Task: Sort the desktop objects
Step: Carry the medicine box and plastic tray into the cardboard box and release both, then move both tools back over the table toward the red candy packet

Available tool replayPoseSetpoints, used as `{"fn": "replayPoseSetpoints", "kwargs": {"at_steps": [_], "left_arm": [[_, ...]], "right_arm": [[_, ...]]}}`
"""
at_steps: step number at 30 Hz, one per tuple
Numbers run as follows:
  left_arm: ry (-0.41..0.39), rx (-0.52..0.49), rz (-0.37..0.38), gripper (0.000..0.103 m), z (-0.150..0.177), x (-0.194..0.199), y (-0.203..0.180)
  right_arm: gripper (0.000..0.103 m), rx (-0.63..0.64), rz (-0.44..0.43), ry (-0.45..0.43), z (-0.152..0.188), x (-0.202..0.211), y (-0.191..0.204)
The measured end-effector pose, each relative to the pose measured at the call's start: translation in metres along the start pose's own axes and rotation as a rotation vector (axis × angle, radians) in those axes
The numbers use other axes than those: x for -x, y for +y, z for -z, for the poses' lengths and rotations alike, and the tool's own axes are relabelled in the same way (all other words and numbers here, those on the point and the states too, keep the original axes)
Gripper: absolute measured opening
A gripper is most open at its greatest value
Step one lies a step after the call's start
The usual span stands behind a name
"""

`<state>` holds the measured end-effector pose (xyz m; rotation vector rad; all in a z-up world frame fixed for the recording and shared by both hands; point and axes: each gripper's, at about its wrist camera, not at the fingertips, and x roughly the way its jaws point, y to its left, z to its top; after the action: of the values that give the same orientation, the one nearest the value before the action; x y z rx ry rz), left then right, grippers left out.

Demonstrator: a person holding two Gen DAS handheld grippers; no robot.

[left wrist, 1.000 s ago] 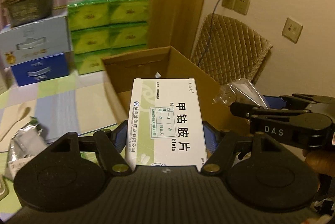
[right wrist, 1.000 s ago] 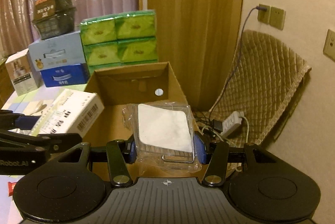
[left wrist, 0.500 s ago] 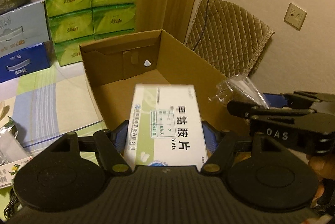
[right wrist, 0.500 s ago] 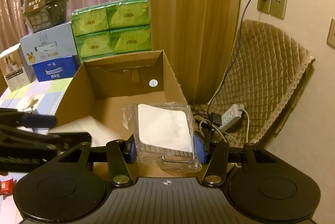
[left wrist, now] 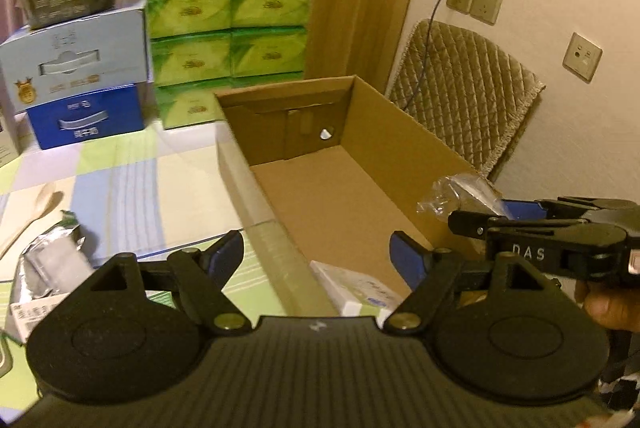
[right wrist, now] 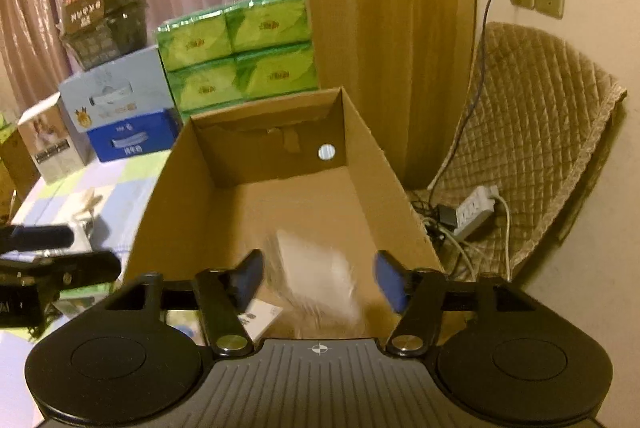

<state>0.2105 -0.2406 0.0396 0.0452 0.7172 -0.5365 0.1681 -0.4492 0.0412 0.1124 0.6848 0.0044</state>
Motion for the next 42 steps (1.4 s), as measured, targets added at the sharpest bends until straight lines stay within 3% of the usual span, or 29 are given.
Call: {"fn": "replayPoseSetpoints", "kwargs": {"at_steps": [18, 31, 42], "left_arm": [[-0.033, 0.051, -0.092, 0.080, 0.025, 0.067, 0.036], [-0.059, 0.100, -0.220, 0.085, 0.054, 0.140, 0.088], [-0.045, 0.164, -0.362, 0.095, 0.099, 0.188, 0.149]], "right_arm": [[0.075, 0.014, -0.017, -0.065, -0.008, 0.053, 0.029], [0.091, 0.095, -0.142, -0.103, 0.000, 0.087, 0.108], [0.098, 0.160, -0.247, -0.063, 0.030, 0.090, 0.171]]}}
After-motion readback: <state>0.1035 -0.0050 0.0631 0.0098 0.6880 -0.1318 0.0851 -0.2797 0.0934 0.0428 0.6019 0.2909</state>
